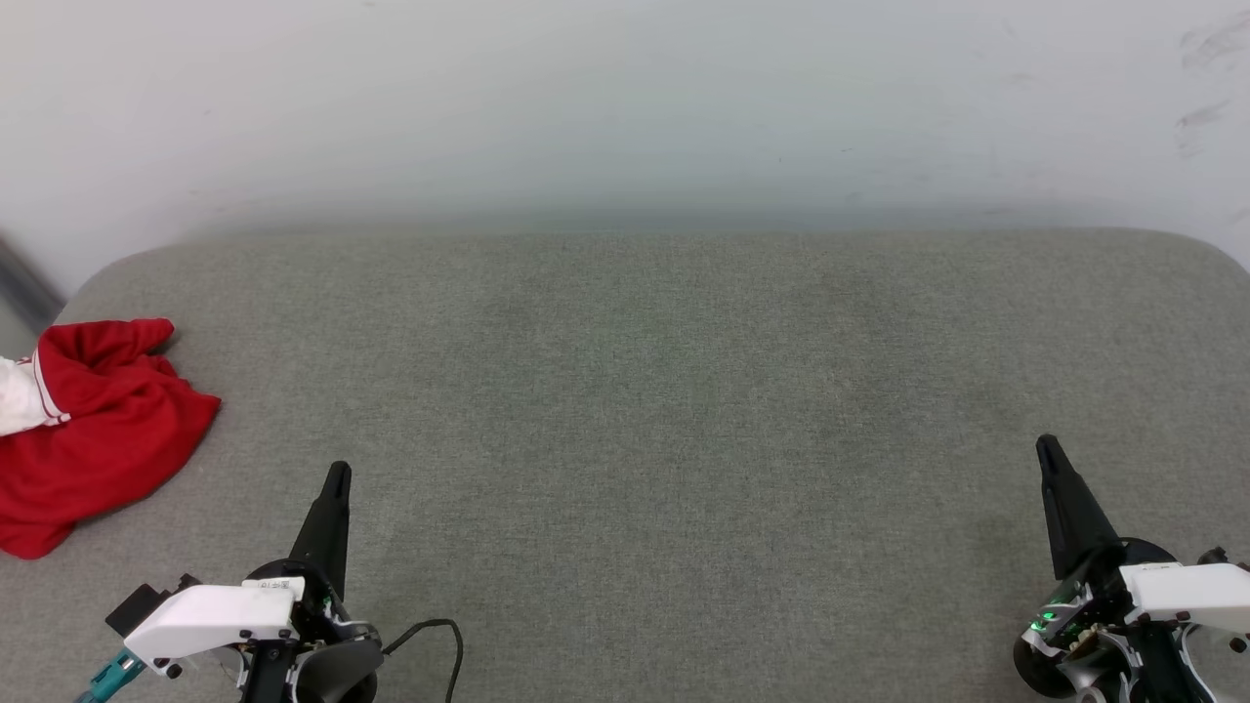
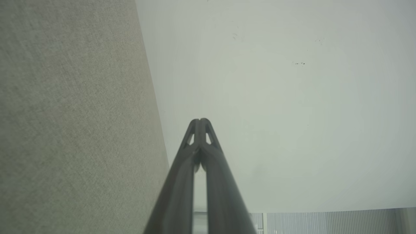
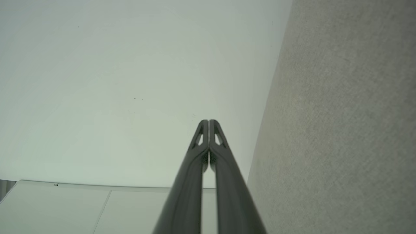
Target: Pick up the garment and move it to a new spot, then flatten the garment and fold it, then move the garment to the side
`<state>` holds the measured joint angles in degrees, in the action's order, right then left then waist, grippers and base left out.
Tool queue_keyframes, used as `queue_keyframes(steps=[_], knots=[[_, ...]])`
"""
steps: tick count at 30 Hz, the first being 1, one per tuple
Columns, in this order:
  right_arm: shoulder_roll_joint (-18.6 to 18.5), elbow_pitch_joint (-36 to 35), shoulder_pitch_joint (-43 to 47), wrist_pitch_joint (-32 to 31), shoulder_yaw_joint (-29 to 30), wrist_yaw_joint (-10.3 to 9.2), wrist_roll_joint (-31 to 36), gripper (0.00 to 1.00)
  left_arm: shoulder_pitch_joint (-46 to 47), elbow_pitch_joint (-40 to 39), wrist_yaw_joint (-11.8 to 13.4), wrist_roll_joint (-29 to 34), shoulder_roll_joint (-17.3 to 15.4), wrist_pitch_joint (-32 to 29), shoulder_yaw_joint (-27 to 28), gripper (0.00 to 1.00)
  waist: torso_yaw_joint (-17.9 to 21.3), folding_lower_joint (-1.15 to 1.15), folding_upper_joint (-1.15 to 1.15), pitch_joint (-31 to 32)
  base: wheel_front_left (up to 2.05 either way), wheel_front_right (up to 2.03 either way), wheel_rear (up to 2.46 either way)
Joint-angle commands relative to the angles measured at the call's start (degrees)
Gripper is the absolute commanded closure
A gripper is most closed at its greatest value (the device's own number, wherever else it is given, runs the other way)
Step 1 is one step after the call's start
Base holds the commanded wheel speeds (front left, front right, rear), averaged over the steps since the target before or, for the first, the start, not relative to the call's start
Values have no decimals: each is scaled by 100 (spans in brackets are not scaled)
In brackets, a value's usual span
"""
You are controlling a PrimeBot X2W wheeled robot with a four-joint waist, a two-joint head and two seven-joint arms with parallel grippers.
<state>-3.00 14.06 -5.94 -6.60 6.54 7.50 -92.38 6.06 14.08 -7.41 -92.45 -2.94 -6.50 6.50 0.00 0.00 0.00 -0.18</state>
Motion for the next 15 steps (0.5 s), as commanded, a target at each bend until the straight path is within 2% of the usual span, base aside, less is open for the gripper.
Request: queue_keyframes(steps=[1, 15], knots=[[27, 3, -66, -5, -1, -2, -5, 100, 48, 3, -30, 18, 6, -28, 20, 100, 0, 0, 0, 0, 0, 0, 0], [27, 3, -66, -5, -2, -2, -6, 100, 47, 3, -30, 15, 6, -26, 17, 100, 0, 0, 0, 0, 0, 0, 0]])
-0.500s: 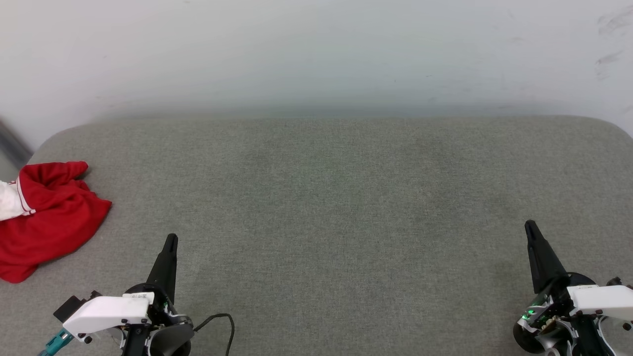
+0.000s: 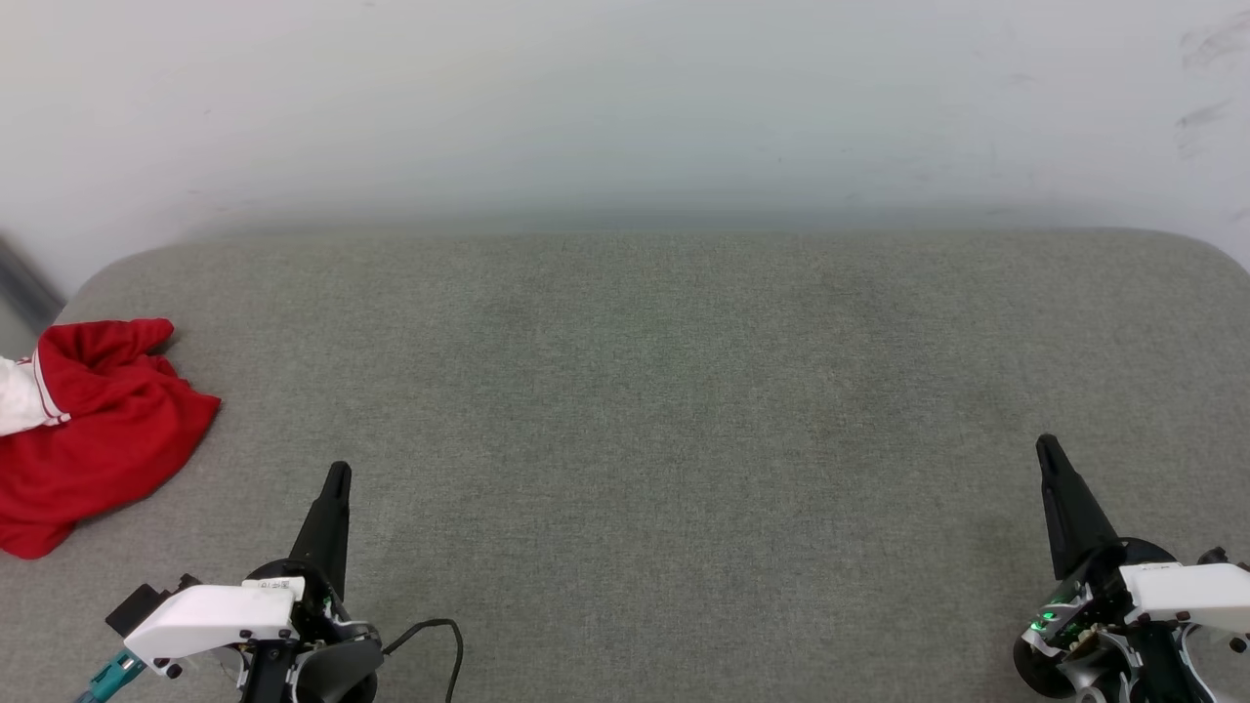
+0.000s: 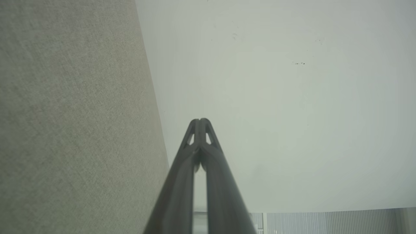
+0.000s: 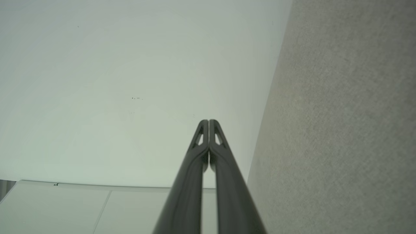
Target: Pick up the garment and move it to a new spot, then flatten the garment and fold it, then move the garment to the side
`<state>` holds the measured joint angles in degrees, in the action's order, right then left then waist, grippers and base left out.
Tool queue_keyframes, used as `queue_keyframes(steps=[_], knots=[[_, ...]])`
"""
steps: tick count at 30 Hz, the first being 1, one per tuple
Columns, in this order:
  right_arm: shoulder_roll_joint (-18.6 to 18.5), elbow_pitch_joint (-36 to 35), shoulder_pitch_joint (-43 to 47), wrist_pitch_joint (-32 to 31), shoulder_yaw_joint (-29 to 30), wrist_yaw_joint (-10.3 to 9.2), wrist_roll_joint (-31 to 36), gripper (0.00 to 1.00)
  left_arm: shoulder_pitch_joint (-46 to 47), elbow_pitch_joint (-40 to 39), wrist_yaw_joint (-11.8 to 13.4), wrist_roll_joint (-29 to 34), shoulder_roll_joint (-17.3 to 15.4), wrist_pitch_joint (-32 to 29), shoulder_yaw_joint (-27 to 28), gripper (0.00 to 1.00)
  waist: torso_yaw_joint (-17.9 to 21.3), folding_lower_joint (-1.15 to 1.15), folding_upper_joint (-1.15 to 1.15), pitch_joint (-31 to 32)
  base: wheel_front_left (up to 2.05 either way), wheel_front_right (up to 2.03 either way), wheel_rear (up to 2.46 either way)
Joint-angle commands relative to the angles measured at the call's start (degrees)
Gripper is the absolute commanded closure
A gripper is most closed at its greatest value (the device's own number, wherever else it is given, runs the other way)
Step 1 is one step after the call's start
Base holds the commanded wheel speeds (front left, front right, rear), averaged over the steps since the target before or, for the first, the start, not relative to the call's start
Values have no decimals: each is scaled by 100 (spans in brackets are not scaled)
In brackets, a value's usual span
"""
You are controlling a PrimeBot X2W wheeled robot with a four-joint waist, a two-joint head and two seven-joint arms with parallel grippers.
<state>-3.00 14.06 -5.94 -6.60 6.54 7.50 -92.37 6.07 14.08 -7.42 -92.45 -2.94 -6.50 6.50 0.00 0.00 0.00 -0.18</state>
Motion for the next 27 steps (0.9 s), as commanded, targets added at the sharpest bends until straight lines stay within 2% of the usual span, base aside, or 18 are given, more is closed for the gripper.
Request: queue_keyframes(steps=[1, 21, 22, 24, 25, 26, 27], knots=[[27, 3, -66, -5, -2, -2, -7, 100, 47, 3, -29, 15, 6, -26, 17, 100, 0, 0, 0, 0, 0, 0, 0], [27, 3, -66, -5, -2, -2, -7, 100, 47, 3, -28, 13, 6, -23, 14, 100, 0, 0, 0, 0, 0, 0, 0], [27, 3, -66, -5, -2, -2, -7, 0, 47, 3, -29, 13, 6, -23, 14, 0, 0, 0, 0, 0, 0, 0, 0], [1, 74, 53, 1, -4, 0, 0, 0, -43, 71, 9, -1, 8, 7, -11, 0, 0, 0, 0, 0, 0, 0, 0], [2, 105, 87, 13, -11, 0, 6, 100, -77, 97, 9, 3, 12, 21, -21, 100, 0, 0, 0, -1, 0, 0, 0], [2, 136, 131, 23, -17, -1, 13, 0, -115, 120, 10, 8, 17, 33, -33, 0, 0, 0, 0, -1, 0, 0, 0], [2, 129, 139, 54, -24, -1, 34, 0, -121, 94, 9, 22, 17, 64, -44, 0, 1, 0, 0, -2, 0, 0, 0]])
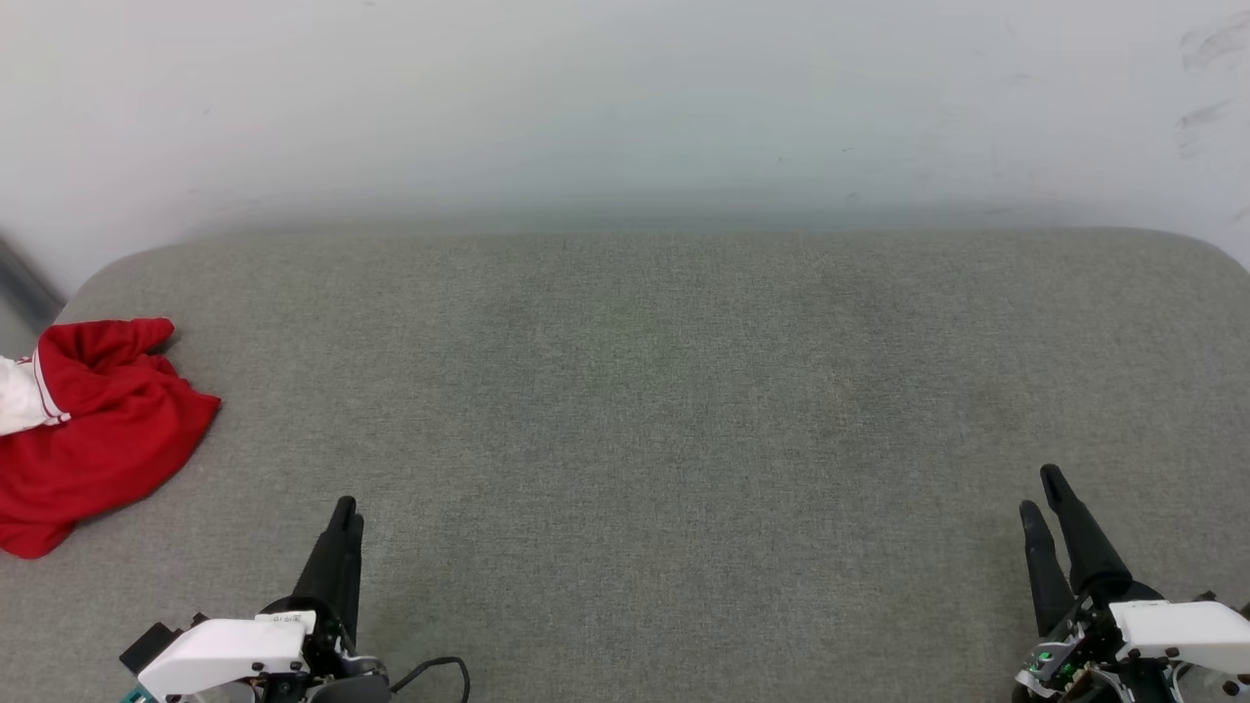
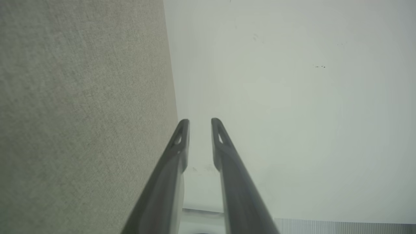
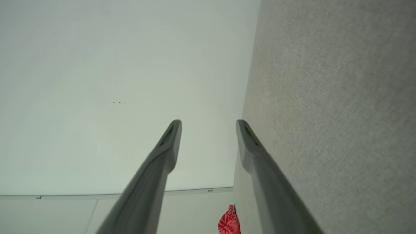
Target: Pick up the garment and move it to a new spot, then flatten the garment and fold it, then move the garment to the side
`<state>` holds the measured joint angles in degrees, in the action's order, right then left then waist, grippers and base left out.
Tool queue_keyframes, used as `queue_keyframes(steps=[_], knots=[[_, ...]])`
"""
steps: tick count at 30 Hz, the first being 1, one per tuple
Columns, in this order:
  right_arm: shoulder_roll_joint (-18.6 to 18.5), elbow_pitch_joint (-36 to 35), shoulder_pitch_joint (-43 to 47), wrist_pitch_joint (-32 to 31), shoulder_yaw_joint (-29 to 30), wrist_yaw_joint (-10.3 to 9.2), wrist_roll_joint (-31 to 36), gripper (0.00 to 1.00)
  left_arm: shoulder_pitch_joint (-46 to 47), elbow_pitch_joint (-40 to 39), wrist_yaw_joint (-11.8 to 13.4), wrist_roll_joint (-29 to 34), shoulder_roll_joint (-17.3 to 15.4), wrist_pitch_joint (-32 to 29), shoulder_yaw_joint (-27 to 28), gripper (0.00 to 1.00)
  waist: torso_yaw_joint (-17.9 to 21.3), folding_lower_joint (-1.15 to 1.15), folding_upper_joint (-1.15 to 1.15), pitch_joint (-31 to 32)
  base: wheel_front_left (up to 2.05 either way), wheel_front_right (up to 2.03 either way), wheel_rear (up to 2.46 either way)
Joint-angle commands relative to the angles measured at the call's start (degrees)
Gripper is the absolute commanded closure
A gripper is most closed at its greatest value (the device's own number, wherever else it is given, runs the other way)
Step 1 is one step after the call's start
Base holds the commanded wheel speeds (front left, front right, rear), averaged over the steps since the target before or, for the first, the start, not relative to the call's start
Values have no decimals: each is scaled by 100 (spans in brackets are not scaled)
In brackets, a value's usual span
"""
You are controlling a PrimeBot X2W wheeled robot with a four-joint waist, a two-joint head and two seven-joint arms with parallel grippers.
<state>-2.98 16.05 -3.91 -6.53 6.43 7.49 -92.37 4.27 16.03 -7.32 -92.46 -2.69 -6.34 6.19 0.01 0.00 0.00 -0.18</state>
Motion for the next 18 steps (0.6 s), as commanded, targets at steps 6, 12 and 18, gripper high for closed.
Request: queue_keyframes(steps=[6, 12, 18], knots=[[1, -116, -24, 225, 17, 0, 358, 0, 10, -195, 14, 310, -10, 224, 45, 0, 7, 0, 0, -2, 0, 0, 0], [2, -295, 3, 390, 86, 0, 1016, 0, 18, -388, 155, 956, -11, 388, 131, 0, 17, 0, 0, -11, 0, 0, 0], [2, -571, 24, 544, 125, 0, 1806, 0, -10, -677, 377, 1843, -12, 540, 20, 0, 25, 0, 0, -24, 0, 0, 0]])
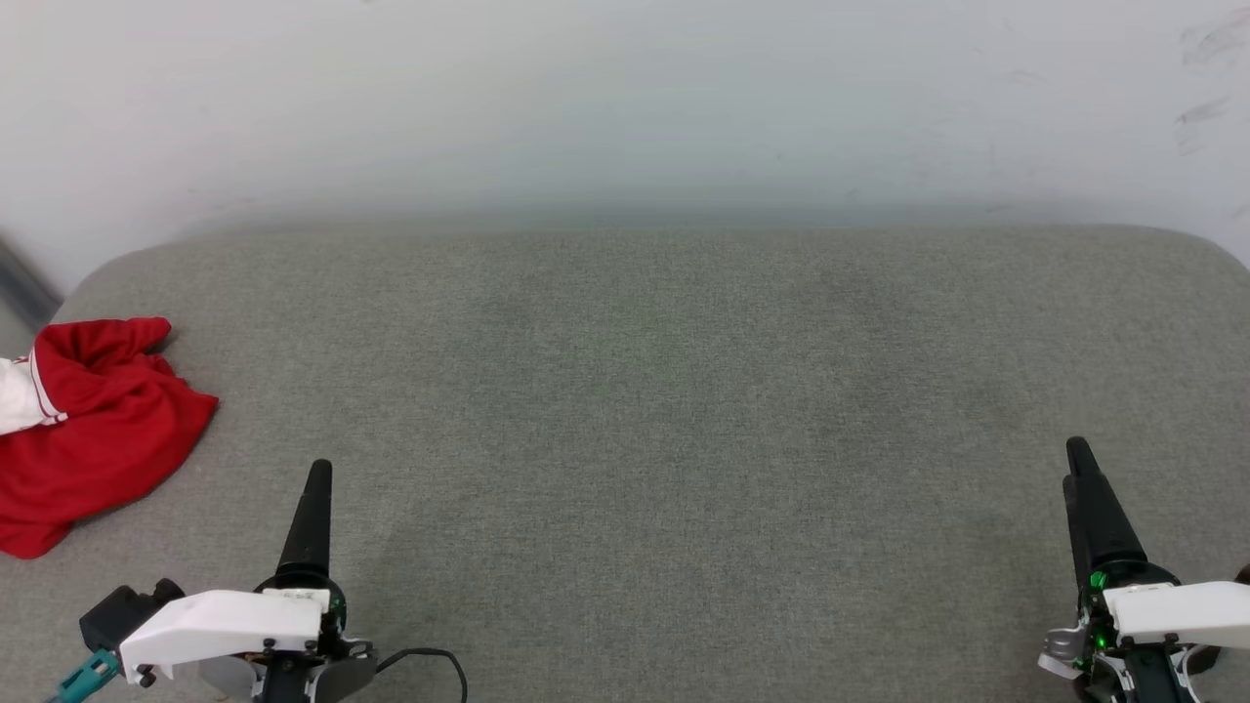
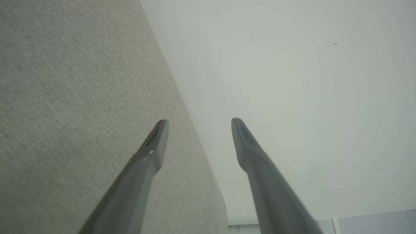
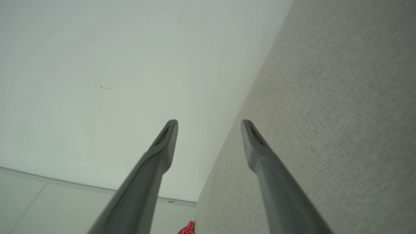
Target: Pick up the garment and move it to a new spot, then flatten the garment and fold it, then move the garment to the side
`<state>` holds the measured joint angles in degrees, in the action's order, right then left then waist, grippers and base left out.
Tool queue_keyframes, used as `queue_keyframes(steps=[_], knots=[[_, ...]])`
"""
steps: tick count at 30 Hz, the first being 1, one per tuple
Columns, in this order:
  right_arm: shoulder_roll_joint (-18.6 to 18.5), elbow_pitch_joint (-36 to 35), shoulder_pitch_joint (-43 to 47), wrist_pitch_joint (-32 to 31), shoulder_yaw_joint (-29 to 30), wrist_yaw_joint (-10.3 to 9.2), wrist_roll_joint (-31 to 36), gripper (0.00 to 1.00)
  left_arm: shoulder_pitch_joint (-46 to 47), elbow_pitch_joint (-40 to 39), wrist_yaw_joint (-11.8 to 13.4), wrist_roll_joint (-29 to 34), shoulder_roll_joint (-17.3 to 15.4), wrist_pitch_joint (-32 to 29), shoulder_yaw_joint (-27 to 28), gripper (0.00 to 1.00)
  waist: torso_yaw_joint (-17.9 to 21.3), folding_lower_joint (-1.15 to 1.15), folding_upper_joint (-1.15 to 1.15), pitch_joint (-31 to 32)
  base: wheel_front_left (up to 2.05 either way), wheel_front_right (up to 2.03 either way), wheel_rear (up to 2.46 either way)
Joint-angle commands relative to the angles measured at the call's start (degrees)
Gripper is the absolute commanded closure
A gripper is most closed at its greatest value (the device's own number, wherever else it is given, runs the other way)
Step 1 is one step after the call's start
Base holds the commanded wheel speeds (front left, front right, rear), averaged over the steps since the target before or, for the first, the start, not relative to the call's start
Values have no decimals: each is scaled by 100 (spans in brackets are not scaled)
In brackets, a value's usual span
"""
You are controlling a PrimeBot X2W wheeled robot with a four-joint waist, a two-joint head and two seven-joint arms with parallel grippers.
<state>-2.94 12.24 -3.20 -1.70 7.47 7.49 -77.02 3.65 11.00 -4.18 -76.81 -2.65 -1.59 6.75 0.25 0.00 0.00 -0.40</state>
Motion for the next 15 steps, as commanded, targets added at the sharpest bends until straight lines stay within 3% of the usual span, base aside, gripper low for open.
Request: queue_keyframes(steps=[1, 15], knots=[[-2, -252, -43, 86, 16, 0, 440, 0, 46, -217, 101, 431, -16, 89, -64, 0, 2, 0, 0, -5, 0, 0, 0], [-1, -721, 126, 386, -245, 0, 2335, 0, -77, -485, 459, 2114, -19, 385, -376, 0, 13, 0, 0, -27, 0, 0, 0]])
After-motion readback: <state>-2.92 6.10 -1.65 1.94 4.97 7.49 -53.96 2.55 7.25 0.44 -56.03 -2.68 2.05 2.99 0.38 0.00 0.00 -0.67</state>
